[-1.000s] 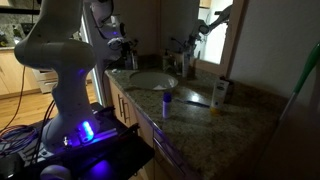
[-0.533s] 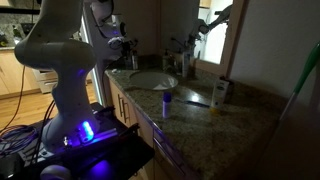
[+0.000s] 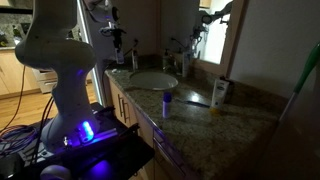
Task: Move the clear bottle to the right side of the counter
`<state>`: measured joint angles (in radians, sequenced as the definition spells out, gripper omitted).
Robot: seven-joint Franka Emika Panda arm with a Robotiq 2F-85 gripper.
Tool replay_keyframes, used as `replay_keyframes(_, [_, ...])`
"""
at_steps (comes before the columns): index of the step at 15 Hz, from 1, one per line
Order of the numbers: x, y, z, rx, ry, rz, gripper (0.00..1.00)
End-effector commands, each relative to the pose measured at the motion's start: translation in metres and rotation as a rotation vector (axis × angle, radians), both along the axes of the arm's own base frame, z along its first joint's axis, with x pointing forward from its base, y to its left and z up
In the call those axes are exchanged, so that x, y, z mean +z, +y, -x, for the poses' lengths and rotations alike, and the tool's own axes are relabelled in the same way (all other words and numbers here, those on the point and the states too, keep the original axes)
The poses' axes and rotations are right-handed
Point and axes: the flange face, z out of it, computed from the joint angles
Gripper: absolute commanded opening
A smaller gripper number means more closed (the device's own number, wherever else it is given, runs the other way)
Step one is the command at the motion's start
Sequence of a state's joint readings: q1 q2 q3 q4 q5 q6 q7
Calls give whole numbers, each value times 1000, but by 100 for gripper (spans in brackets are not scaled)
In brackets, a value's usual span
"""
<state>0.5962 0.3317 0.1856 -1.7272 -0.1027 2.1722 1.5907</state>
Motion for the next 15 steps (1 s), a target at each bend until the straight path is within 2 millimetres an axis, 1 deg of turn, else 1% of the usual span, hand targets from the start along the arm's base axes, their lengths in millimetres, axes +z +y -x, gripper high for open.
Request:
replay_keyframes(1, [66, -38, 44, 59, 17, 89, 38])
replay_keyframes(3, [96, -66, 62, 21, -8, 107, 38])
replay_keyframes(5, [119, -101, 71, -86, -44, 64, 38])
replay_keyframes(6, [129, -120, 73, -162, -60, 26, 38])
replay_keyframes(8, [142, -161, 81, -247, -52, -59, 38])
replay_keyframes(9, [138, -124, 63, -181, -31, 9, 63])
replay_keyframes(10, [144, -142, 67, -217, -32, -14, 63])
replay_keyframes(11, [147, -154, 71, -238, -37, -25, 63])
replay_keyframes(12, [149, -160, 75, -246, -43, -29, 63])
replay_keyframes(13, [148, -160, 78, -246, -46, -30, 38])
replay_keyframes(14, [138, -163, 69, -273, -44, -9, 38])
replay_keyframes(15, [132, -176, 59, -315, -19, -16, 38])
